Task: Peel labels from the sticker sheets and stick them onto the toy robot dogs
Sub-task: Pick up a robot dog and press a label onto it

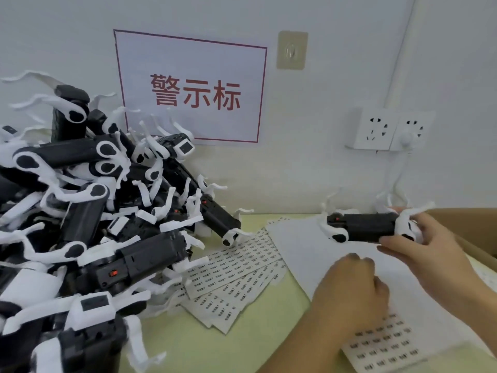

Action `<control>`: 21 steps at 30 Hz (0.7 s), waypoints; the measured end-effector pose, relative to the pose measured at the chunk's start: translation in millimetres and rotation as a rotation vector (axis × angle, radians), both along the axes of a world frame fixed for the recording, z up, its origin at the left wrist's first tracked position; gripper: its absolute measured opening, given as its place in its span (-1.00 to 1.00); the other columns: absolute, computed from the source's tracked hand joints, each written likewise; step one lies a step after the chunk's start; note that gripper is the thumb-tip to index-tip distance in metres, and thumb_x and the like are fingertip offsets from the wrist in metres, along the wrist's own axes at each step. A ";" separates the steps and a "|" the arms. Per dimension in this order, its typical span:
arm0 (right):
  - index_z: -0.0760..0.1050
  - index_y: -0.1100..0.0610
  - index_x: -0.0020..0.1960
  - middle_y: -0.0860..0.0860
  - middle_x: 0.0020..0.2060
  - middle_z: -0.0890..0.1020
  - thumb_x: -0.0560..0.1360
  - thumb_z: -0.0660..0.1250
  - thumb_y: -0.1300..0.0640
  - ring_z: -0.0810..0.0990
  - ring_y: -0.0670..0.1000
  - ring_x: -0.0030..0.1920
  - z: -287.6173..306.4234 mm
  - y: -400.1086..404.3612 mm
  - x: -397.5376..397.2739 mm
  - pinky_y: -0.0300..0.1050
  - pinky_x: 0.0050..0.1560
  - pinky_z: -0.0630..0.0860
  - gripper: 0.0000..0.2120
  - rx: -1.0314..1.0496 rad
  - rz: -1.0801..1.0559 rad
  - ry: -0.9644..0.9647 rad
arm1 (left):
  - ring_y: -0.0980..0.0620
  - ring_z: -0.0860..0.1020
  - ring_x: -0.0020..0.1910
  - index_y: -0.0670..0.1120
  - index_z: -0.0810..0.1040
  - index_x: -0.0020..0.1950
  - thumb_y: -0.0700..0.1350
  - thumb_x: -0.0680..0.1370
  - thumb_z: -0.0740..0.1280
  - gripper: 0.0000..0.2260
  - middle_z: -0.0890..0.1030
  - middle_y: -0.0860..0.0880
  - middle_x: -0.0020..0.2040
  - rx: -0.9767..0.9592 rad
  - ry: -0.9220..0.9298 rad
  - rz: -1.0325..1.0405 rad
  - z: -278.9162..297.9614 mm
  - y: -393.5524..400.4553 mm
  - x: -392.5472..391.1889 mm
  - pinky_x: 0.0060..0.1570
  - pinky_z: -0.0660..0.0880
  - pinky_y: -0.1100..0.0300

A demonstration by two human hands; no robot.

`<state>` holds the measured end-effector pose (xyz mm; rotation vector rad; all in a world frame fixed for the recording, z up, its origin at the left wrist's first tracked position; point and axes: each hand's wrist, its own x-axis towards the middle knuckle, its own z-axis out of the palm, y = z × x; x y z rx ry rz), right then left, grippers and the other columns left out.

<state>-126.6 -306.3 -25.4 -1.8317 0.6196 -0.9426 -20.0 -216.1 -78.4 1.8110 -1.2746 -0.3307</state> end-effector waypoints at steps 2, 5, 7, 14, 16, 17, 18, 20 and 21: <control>0.51 0.13 0.21 0.14 0.26 0.56 0.47 0.42 0.38 0.72 0.14 0.02 -15.8 -17.1 -2.1 0.03 0.11 0.65 -0.64 0.188 -0.075 -0.122 | -0.04 0.59 -0.03 -0.15 0.59 0.14 -0.14 0.61 0.23 -0.80 0.58 -0.08 0.09 -0.050 0.143 0.084 7.6 9.3 14.5 -0.07 0.56 0.13; 0.44 0.07 0.27 0.05 0.27 0.49 0.47 0.45 0.31 0.71 0.03 0.00 -36.9 -21.1 -0.3 -0.03 0.13 0.61 -0.58 0.263 -0.203 -0.121 | 0.17 0.54 -0.06 0.01 0.47 0.15 -0.20 0.54 0.31 -0.78 0.50 0.07 0.14 -0.203 0.282 0.264 4.3 12.2 26.7 -0.20 0.49 0.34; 0.43 -0.14 0.19 -0.12 0.14 0.51 0.43 0.49 0.21 0.59 -0.09 0.06 -42.3 -12.7 3.1 -0.15 -0.02 0.49 -0.56 0.173 -0.253 -0.009 | 0.23 0.41 0.08 0.11 0.31 0.21 -0.14 0.49 0.37 -0.62 0.33 0.16 0.21 -0.303 0.188 0.244 -2.4 15.5 38.7 -0.05 0.44 0.32; 0.39 -0.23 0.18 -0.29 0.02 0.51 0.42 0.45 0.21 0.51 -0.34 -0.10 -40.3 5.0 12.5 -0.32 -0.16 0.36 -0.51 0.042 -0.219 0.040 | 0.09 0.03 0.48 0.08 0.10 0.54 0.20 0.40 0.45 -0.18 0.06 0.11 0.52 -0.250 -0.465 0.275 -3.3 19.3 34.7 0.43 0.02 0.08; 0.41 -0.17 0.23 -0.18 0.02 0.56 0.40 0.44 0.25 0.54 -0.22 -0.10 -32.5 9.1 15.8 -0.28 -0.14 0.42 -0.48 0.009 -0.168 0.044 | 0.08 0.10 0.48 0.07 0.24 0.50 0.20 0.45 0.43 -0.31 0.20 0.11 0.50 -0.176 -0.565 0.232 -4.2 20.3 32.0 0.41 0.02 0.08; 0.42 -0.18 0.21 -0.20 0.02 0.57 0.39 0.43 0.28 0.57 -0.21 -0.06 -29.4 12.4 18.6 -0.32 -0.13 0.44 -0.47 -0.014 -0.129 0.037 | 0.09 0.17 0.47 0.06 0.28 0.48 0.19 0.49 0.40 -0.38 0.29 0.13 0.47 -0.136 -0.574 0.217 -6.7 20.4 30.7 0.39 0.01 0.08; 0.42 -0.20 0.18 -0.23 0.02 0.57 0.38 0.42 0.32 0.58 -0.24 -0.03 -26.6 15.7 22.2 -0.37 -0.14 0.47 -0.46 -0.049 -0.090 0.033 | 0.11 0.25 0.43 0.07 0.30 0.47 0.17 0.53 0.37 -0.44 0.36 0.13 0.43 -0.117 -0.548 0.214 -7.6 21.4 30.5 0.38 0.02 0.09; 0.40 -0.17 0.22 -0.19 0.04 0.57 0.39 0.39 0.37 0.60 -0.27 -0.03 -22.4 23.0 30.0 -0.35 -0.14 0.55 -0.42 -0.115 -0.016 0.034 | 0.12 0.42 0.29 0.09 0.35 0.44 0.11 0.61 0.30 -0.58 0.51 0.14 0.31 -0.162 -0.459 0.256 -6.2 25.5 33.2 0.34 0.11 0.10; 0.37 -0.14 0.29 -0.13 0.06 0.58 0.41 0.38 0.38 0.63 -0.21 -0.05 -21.2 26.1 34.2 -0.28 -0.10 0.60 -0.39 -0.129 0.018 0.020 | 0.10 0.48 0.21 0.10 0.40 0.40 0.08 0.63 0.28 -0.65 0.56 0.15 0.22 -0.198 -0.424 0.290 -4.6 27.9 35.1 0.30 0.20 0.09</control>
